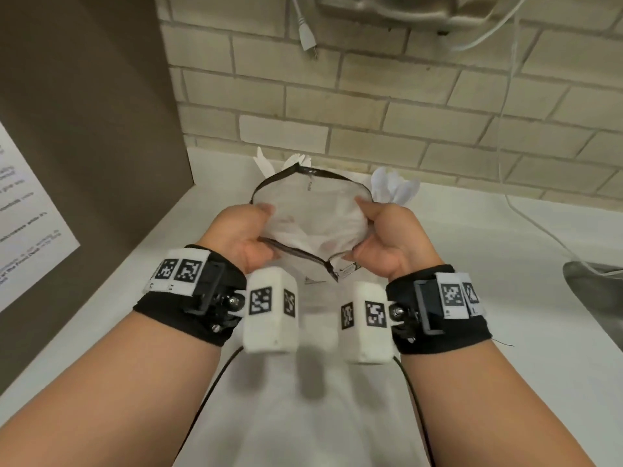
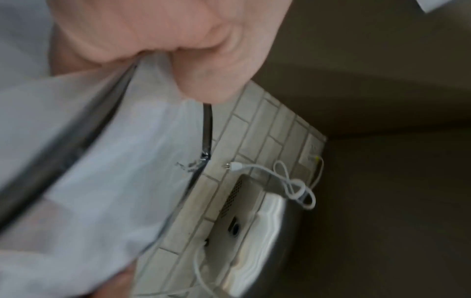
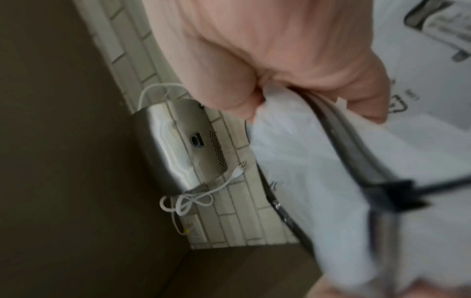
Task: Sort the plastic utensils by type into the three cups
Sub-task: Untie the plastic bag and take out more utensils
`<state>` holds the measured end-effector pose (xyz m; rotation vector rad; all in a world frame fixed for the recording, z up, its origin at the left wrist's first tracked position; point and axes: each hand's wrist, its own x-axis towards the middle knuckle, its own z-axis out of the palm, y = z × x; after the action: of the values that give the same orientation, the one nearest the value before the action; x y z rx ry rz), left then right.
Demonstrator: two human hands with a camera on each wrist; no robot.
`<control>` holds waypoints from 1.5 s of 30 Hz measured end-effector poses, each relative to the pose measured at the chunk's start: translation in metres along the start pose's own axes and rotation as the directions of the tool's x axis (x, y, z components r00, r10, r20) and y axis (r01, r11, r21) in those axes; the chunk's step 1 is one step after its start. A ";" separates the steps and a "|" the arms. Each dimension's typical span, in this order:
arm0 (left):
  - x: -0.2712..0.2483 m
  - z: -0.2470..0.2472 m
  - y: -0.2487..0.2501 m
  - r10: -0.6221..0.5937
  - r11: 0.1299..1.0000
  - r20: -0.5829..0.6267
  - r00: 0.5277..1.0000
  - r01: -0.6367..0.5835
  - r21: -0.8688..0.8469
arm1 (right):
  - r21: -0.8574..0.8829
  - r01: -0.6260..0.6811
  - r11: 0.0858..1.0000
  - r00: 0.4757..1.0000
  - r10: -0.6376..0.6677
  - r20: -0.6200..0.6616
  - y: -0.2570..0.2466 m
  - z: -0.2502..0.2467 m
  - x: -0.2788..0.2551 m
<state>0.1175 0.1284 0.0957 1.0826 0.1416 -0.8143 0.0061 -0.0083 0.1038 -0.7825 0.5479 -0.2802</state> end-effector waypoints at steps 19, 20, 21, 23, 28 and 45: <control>0.021 -0.029 -0.026 0.316 -0.250 0.473 0.822 -0.409 0.878 | -0.228 -0.245 0.942 0.969 0.230 -0.093 0.037 -0.016 0.019; 0.021 -0.027 -0.025 0.157 -0.390 0.527 0.835 -0.438 0.810 | -0.266 -0.231 0.936 0.973 0.216 -0.085 0.037 -0.016 0.019; 0.023 -0.027 -0.025 0.043 -0.404 0.534 0.844 -0.474 0.782 | -0.301 -0.213 0.930 0.977 0.196 -0.087 0.037 -0.016 0.019; 0.029 -0.027 -0.024 0.016 -0.257 0.527 0.849 -0.506 0.823 | -0.415 -0.152 0.897 0.986 0.112 -0.120 0.036 -0.015 0.018; 0.037 -0.022 -0.022 0.398 -0.107 0.390 0.830 -0.380 0.919 | -0.896 0.020 0.443 0.991 -0.125 -0.040 0.041 -0.023 0.011; 0.054 -0.051 -0.028 0.337 0.612 0.300 0.892 -0.450 0.650 | -0.381 0.175 0.908 0.980 -0.123 0.157 0.042 -0.031 0.007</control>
<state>0.1514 0.1367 0.0248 1.7000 -0.5879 -0.5303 -0.0039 -0.0008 0.0522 -1.2298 0.4257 -0.2605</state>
